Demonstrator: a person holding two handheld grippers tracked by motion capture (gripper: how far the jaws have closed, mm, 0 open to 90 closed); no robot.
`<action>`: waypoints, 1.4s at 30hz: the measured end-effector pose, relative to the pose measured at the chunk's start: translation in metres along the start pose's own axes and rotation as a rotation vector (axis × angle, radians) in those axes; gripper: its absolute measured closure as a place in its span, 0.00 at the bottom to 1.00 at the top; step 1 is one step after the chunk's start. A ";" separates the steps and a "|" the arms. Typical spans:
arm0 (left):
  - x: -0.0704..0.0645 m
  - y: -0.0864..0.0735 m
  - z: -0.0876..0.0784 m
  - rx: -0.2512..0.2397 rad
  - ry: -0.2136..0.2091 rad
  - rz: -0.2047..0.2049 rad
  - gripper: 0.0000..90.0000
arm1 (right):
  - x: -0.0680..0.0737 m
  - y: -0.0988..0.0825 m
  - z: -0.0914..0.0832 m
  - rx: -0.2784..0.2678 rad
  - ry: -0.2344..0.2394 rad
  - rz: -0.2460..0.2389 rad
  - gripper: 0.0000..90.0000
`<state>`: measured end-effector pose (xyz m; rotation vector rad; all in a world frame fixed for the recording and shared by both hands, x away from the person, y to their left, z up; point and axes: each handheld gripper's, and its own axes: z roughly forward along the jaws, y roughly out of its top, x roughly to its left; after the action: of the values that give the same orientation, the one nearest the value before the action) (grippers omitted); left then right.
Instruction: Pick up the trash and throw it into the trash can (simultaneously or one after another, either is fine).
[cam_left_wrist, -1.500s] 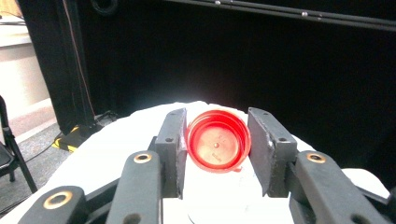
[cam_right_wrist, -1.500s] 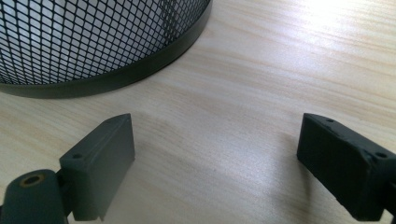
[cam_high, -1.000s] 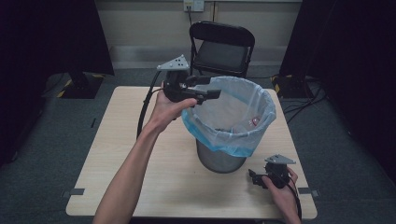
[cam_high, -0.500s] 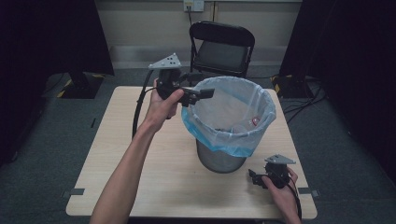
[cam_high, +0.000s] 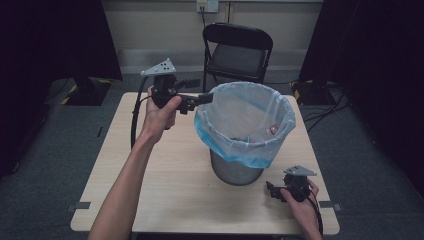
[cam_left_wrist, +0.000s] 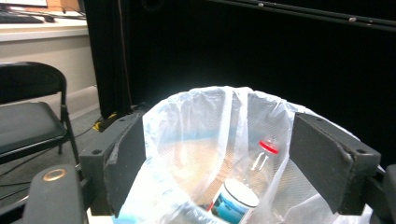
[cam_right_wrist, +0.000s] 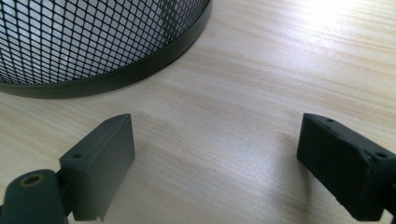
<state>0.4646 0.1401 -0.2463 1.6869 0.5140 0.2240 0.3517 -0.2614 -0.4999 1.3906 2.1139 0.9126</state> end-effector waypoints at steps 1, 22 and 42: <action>0.001 0.000 -0.001 -0.004 0.002 0.001 0.20 | 0.000 0.000 0.000 0.000 0.000 0.000 0.12; 0.012 -0.018 -0.040 0.026 0.103 0.020 0.17 | 0.000 0.000 0.000 0.000 0.000 0.000 0.12; 0.011 -0.069 -0.071 0.090 0.136 0.011 0.17 | 0.000 0.000 0.000 0.000 0.000 0.000 0.12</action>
<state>0.4302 0.2150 -0.3020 1.7700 0.6234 0.3294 0.3517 -0.2614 -0.4999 1.3904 2.1138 0.9124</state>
